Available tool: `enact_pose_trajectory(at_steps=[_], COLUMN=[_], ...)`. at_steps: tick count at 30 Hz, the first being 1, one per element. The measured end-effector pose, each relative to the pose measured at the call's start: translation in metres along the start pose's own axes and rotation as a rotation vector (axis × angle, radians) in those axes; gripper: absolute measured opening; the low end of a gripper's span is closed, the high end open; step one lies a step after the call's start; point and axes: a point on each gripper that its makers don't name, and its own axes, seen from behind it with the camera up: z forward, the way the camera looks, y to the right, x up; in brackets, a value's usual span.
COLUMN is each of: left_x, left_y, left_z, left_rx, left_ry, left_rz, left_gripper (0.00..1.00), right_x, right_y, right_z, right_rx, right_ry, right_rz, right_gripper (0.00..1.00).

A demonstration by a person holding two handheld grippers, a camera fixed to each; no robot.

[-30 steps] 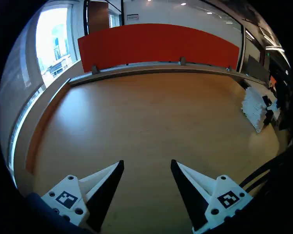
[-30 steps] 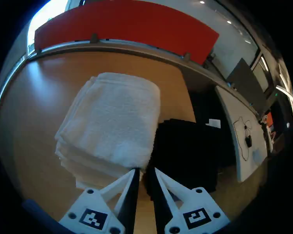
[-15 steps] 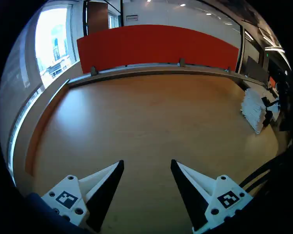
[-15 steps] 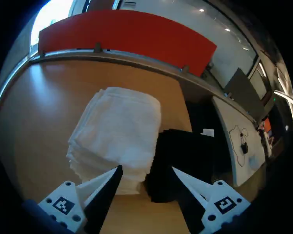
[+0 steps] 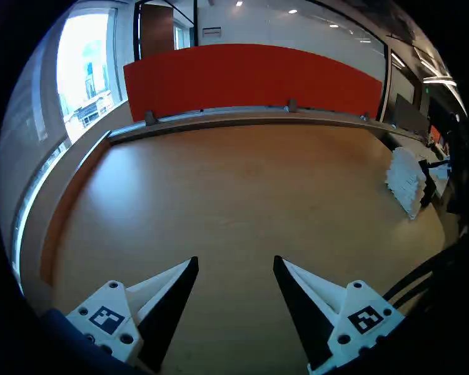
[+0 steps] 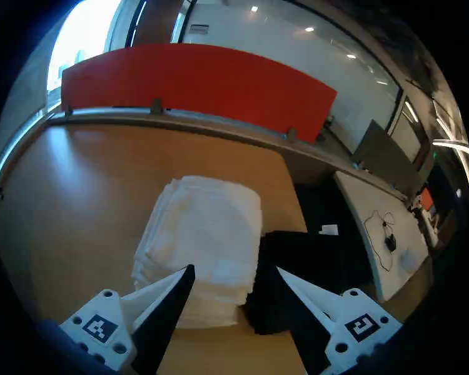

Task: Fold towel

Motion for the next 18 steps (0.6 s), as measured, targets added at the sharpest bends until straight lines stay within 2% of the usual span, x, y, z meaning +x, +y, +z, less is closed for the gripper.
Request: enact_pose_trajectory(at_steps=[9, 12, 18], left_x=[0.008, 0.013, 0.029], left_y=[-0.003, -0.004, -0.010], left_z=[0.002, 0.003, 0.003], left_rx=[0.001, 0.003, 0.014], left_ry=[0.019, 0.031, 0.082], left_rz=[0.000, -0.005, -0.011], left_gripper=[0.88, 0.88, 0.88], right_x=[0.061, 0.074, 0.091], right_y=[-0.010, -0.014, -0.012], right_z=[-0.031, -0.039, -0.046], right_rx=[-0.014, -0.006, -0.019], right_ry=[0.263, 0.321, 0.394], right_rz=[0.111, 0.150, 0.204], right_gripper=[0.91, 0.90, 0.91])
